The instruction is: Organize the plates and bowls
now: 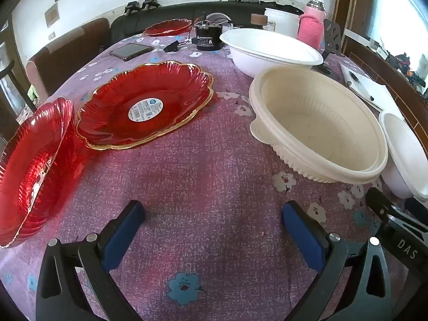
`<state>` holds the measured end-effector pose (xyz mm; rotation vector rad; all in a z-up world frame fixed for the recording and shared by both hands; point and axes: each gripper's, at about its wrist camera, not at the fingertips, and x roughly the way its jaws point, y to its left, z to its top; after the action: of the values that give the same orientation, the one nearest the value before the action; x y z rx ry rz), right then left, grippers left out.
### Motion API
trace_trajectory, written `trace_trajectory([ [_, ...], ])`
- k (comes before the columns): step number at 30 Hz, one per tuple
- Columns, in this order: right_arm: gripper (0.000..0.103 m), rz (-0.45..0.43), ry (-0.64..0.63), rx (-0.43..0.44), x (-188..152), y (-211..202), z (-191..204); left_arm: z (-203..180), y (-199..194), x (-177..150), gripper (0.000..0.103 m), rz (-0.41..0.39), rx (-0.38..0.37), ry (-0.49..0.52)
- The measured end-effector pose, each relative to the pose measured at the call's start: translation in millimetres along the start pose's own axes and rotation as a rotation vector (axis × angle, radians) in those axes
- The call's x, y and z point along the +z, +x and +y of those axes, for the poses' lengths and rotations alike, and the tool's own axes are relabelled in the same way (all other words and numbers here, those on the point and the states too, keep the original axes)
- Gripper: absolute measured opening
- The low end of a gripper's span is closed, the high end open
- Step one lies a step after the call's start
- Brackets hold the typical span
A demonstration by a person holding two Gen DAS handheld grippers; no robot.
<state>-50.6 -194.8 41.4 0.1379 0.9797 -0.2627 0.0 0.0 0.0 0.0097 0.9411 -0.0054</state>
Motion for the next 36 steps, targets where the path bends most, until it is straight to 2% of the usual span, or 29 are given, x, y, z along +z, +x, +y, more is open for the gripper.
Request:
trace_trajectory([
  [33,0.102,-0.003,-0.001,-0.002,-0.9,-1.3,-0.3,-0.1,0.0,0.0,0.103,-0.003,0.002,-0.002],
  [36,0.102,-0.001,0.031,-0.025,-1.7,-2.5,0.9,0.3,-1.1,-0.4,0.103,0.006,0.003,-0.006],
])
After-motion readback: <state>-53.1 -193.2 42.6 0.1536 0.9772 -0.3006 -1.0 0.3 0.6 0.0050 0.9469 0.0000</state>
